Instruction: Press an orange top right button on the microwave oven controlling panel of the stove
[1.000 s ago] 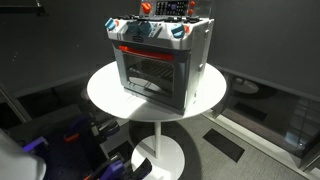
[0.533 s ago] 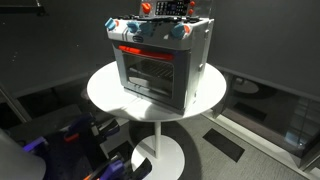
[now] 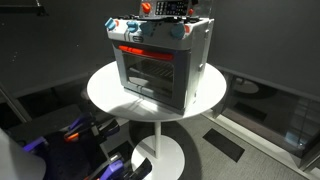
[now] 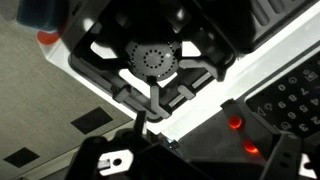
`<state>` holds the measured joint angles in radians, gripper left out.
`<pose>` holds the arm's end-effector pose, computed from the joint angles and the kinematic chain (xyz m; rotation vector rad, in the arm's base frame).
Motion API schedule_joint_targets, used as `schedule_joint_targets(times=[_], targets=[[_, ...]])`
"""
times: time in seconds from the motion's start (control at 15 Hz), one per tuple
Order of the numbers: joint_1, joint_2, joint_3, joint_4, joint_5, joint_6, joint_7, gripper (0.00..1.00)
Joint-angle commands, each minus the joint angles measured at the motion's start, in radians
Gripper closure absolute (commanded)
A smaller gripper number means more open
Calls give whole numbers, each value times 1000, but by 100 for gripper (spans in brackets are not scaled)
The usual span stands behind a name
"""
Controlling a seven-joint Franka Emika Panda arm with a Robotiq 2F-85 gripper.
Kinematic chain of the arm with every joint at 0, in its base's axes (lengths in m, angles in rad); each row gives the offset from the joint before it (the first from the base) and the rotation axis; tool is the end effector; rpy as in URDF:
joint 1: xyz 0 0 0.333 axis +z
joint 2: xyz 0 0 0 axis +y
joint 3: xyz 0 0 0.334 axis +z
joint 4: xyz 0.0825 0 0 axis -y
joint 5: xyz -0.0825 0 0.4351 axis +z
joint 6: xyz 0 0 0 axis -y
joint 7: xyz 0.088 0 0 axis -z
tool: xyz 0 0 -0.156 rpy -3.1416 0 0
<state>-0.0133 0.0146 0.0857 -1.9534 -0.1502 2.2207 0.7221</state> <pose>0.6441 0.0359 0.4452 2.9627 -0.8745 0.4394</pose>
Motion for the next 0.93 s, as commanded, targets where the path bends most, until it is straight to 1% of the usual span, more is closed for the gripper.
schedule_joint_targets(times=[0.0,0.73,0.87], targets=[[23,52,-24,76,-23,-34,38,0],[56,151,-60,188,-4,-38,12,0],[58,148,-60,190,13,-55,-6,0]])
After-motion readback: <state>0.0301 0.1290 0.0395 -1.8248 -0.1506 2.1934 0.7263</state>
